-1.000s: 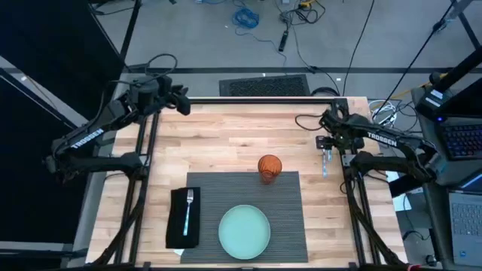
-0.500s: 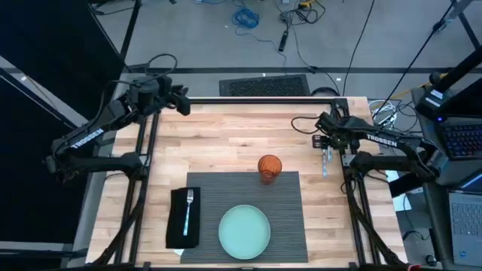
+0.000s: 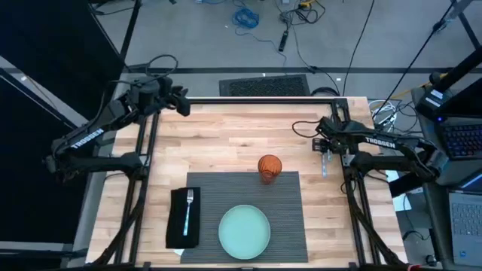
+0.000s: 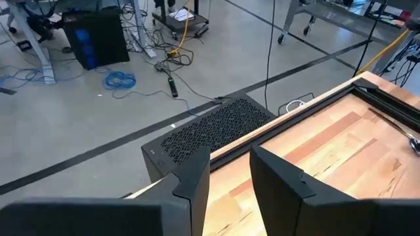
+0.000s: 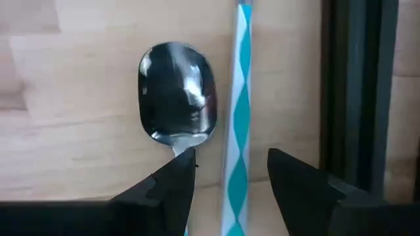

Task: Set table place
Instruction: Put the blue knife on the gray mat to the right of the green plate

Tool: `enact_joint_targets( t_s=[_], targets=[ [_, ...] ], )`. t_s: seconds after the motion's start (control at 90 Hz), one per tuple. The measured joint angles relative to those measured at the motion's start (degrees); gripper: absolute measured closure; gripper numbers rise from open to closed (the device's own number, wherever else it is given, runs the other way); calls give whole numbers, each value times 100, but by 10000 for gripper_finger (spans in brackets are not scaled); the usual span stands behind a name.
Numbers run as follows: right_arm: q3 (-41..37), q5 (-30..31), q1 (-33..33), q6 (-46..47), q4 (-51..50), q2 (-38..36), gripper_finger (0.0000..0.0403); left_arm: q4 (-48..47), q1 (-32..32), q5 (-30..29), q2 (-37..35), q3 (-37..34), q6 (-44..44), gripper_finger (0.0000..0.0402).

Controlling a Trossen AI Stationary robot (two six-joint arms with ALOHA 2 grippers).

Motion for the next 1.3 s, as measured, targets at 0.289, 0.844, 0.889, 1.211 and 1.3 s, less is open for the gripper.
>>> enact_joint_targets(
  t_s=[0.289,0.844,0.889,1.211,1.3],
  targets=[
    [0,26,0,22,-27,0,270,-90,0,2,0,0,-16,308],
    [-43,-50,1,-321,222,2,383,-63,2,2,2,0,1,308],
    [138,-38,-4,-403,155,-1,386,-68,0,2,2,0,4,308],
    [1946,52,121,-782,-1403,-17,386,-135,-2,3,1,-2,14,308],
    [2368,66,418,-655,-1708,-24,386,-156,0,2,2,-2,-7,308]
  ],
)
